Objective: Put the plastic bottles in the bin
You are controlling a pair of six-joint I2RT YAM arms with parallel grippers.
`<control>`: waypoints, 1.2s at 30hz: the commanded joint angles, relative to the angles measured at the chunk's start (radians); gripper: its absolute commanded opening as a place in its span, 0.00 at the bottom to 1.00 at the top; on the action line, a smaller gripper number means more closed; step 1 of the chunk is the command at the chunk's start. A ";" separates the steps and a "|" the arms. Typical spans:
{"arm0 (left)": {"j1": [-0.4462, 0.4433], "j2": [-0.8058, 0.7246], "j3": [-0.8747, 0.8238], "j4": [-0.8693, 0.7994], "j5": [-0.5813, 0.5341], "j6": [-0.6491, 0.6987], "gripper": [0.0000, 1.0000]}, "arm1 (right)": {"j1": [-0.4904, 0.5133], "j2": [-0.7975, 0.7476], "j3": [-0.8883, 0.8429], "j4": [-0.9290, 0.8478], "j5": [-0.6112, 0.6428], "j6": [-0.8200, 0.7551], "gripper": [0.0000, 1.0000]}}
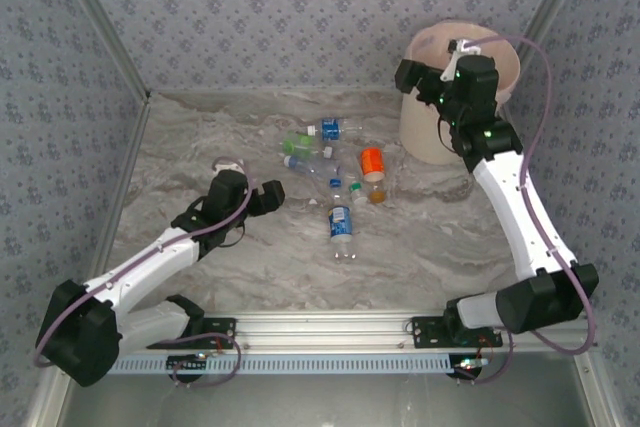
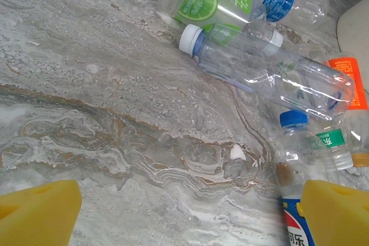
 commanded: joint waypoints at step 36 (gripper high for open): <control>0.022 0.107 0.054 0.003 -0.056 -0.067 0.98 | 0.159 0.629 -0.037 -0.137 0.153 0.044 0.70</control>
